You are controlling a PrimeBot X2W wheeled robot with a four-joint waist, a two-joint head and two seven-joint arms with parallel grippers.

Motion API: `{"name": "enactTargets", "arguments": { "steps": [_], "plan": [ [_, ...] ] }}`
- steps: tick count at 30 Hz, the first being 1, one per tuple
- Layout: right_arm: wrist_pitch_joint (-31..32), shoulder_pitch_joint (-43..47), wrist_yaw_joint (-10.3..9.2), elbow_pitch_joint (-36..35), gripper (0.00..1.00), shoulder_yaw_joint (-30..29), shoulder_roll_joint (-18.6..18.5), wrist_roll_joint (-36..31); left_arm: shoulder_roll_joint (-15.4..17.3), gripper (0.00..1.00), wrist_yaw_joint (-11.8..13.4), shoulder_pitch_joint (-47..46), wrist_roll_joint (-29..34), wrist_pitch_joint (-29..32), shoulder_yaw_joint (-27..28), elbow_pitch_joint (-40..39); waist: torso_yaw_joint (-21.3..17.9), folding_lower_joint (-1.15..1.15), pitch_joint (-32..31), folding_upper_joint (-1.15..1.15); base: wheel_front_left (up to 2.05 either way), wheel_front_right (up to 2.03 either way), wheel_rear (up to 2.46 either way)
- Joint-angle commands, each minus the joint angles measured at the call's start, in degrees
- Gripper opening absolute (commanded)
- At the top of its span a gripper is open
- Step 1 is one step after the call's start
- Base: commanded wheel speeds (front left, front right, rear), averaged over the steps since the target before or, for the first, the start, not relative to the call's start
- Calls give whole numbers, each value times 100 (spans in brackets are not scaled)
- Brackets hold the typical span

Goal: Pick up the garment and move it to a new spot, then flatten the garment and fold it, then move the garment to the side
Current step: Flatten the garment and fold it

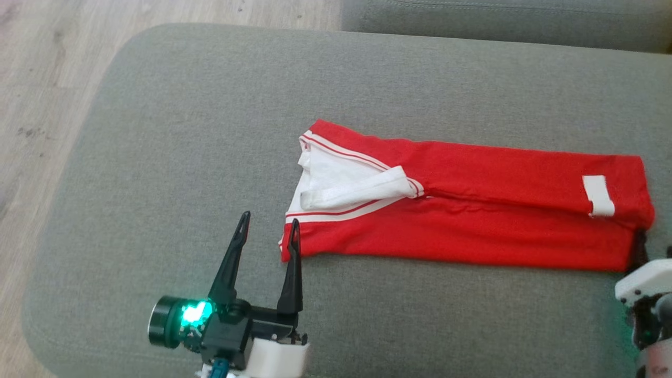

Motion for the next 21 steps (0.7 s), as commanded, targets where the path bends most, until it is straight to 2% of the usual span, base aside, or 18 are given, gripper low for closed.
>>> {"name": "enactTargets", "arguments": {
  "steps": [1, 4, 5, 7, 10, 11, 12, 15, 21],
  "plan": [
    [22, -199, 37, -46, 100, 57, -70, -116, -34, 100, -33, -84, 64, -35, 261, -139, 16, 0, 7, 0, 0, 0, 0],
    [58, -398, 37, 303, 97, -107, -32, -402, -138, 100, -200, -32, 177, -35, 401, -106, 40, 0, 20, 0, 0, 0, 0],
    [68, -455, 37, 385, 89, -136, -6, -468, -167, 100, -253, -12, 209, -35, 448, -93, 40, 0, 17, 0, 0, 0, 0],
    [99, -553, 37, 525, 58, -160, 27, -560, -221, 100, -350, 19, 270, -36, 547, -73, 35, 0, 13, 0, 0, 0, 0],
    [154, -650, 37, 691, 25, -134, 35, -619, -305, 100, -482, 49, 362, -36, 679, -45, 29, 0, 1, 0, 0, 0, 0],
    [183, -670, 37, 742, 9, -119, 33, -624, -331, 100, -521, 64, 393, -36, 716, -37, 27, 0, -6, 0, 0, 0, 0],
    [205, -688, 37, 786, 0, -105, 26, -621, -356, 100, -559, 77, 424, -36, 751, -30, 25, 0, -10, 0, 0, 0, 0],
    [249, -708, 37, 879, 0, -18, 6, -593, -434, 100, -662, 121, 499, -36, 857, -7, 22, 0, -30, 0, 0, 0, 0],
    [-142, -724, 37, 674, 0, 211, -190, -369, -563, 100, -830, 210, 632, -36, 1050, 9, -18, 0, -80, 0, 0, 0, 0]
  ]
}}
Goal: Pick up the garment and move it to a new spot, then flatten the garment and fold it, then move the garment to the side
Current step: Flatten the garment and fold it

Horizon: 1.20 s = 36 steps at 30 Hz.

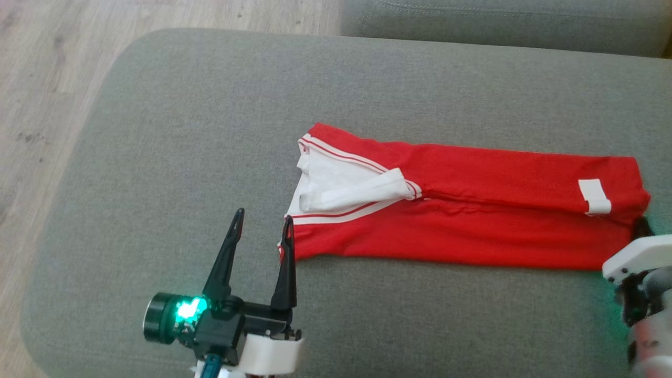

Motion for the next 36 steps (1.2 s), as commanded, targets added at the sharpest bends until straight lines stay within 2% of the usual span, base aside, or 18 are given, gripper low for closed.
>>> {"name": "enactTargets", "arguments": {
  "steps": [1, 8, 13, 16, 17, 18, 19, 20, 24, 28, 33, 36],
  "plan": [
    [-137, -55, 37, -237, 0, 202, -197, 82, -78, 100, -51, -43, 77, -36, 259, -168, -30, -1, -31, 0, 0, 0, 0],
    [-77, 62, 37, -907, 0, 391, -550, 376, -181, 100, -219, 89, 217, -36, 467, -180, -218, -1, -141, 0, 0, 0, 0],
    [223, 228, 37, -1168, 0, 539, -509, 565, -220, 100, -312, 92, 285, -36, 527, -162, -280, -1, -146, 0, 0, 0, 0],
    [466, 400, 37, -1289, 0, 633, -338, 783, -250, 100, -371, 84, 323, -36, 565, -146, -293, -1, -144, 0, 0, 0, 0],
    [560, 457, 37, -1321, 22, 685, -288, 878, -258, 100, -395, 81, 336, -36, 573, -139, -290, -1, -138, 0, 0, 0, 0],
    [644, 516, 37, -1361, 49, 743, -246, 979, -265, 100, -418, 77, 348, -36, 581, -130, -284, -1, -134, 0, 0, 0, 0],
    [725, 579, 37, -1401, 93, 796, -220, 1075, -273, 100, -439, 76, 361, -36, 586, -121, -275, -1, -130, 0, 0, 0, 0],
    [774, 641, 37, -1455, 100, 841, -215, 1148, -279, 100, -458, 77, 374, -36, 592, -114, -267, -1, -127, 0, 0, 0, 0],
    [651, 810, 37, -1711, 100, 811, -277, 1279, -304, 100, -537, 62, 413, -36, 611, -85, -225, -1, -112, 0, 0, 0, 0],
    [623, 877, 37, -1881, 100, 760, -292, 1294, -352, 100, -829, -212, 361, -36, 454, 127, -209, -1, -74, 0, 0, 0, 0],
    [615, 878, 37, -2046, 100, 823, -202, 1234, -439, 100, -1288, -986, 29, 73, 123, 1111, -375, -1, 61, 0, 0, 0, 0],
    [626, 832, 37, -2148, 100, 907, -109, 1201, -457, 100, -1319, -1504, -21, 444, 28, 1862, -560, -1, 155, 0, 0, 0, 0]
  ]
}}
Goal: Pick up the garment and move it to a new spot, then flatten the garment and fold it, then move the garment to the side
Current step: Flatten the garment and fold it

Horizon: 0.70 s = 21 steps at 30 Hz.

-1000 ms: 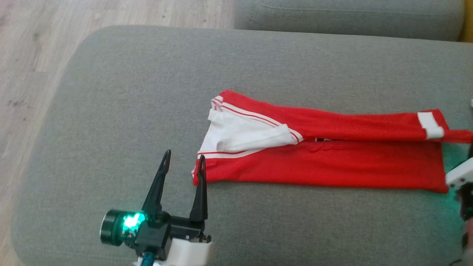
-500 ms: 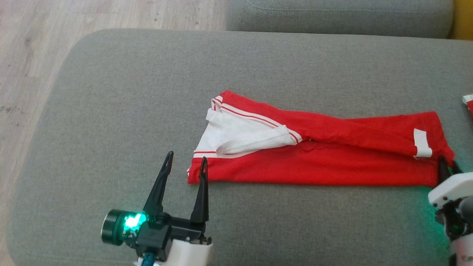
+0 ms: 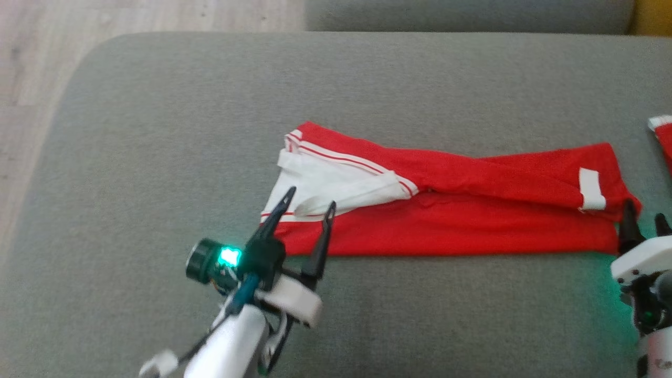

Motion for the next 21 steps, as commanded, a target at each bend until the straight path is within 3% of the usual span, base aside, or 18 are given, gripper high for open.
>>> {"name": "enactTargets", "arguments": {
  "steps": [1, 7, 16, 17, 20, 21],
  "plan": [
    [-41, -101, 37, -233, 100, 160, -32, -35, -7, 100, 71, -296, -34, 111, 160, 59, -158, 0, 92, 0, 0, 0, 0],
    [-25, -47, 37, -447, 100, 151, -17, -48, -15, 100, 343, -712, -133, 463, 288, 1031, -409, 0, 193, 0, 0, 0, 0],
    [9, 167, 37, -666, 100, 30, -1, -41, -18, 100, 212, -809, -540, 396, 447, 1640, -443, 0, 219, 0, 0, 0, 0],
    [18, 181, 37, -685, 100, 27, 5, -42, -19, 86, 167, -824, -591, 387, 441, 1676, -439, 0, 227, 0, 0, 0, 0],
    [40, 202, 37, -737, 100, 23, 11, -53, -21, 25, 17, -865, -720, 325, 383, 1740, -427, 0, 256, 0, 0, 0, 0],
    [40, 202, 37, -737, 100, 23, 11, -53, -21, 25, 17, -865, -720, 325, 383, 1740, -427, 0, 256, 0, 0, 0, 0]
  ]
}}
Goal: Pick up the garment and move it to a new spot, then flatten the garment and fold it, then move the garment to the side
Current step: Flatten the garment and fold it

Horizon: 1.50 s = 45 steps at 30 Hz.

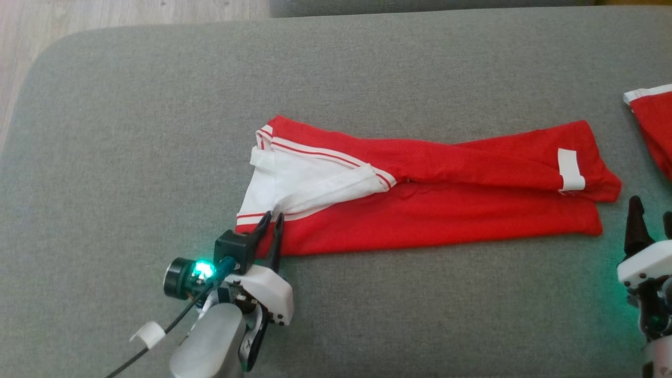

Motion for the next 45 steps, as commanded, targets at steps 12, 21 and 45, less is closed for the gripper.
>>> {"name": "enactTargets", "arguments": {
  "steps": [12, 21, 45],
  "plan": [
    [102, -42, 37, -284, 100, 148, -94, -14, 8, 0, -158, -577, -39, -505, -170, 5, 99, 0, 76, 0, 0, 0, 0],
    [58, -232, 37, -103, 100, 385, -164, 252, 185, 0, -78, -759, 96, -690, -209, -197, 117, 0, 176, 0, 0, 0, 0],
    [-502, -971, 37, 246, 0, 1214, -836, 603, 800, 0, -21, -1453, 303, -786, -163, -952, 189, 0, 375, 0, 0, 0, 0]
  ]
}}
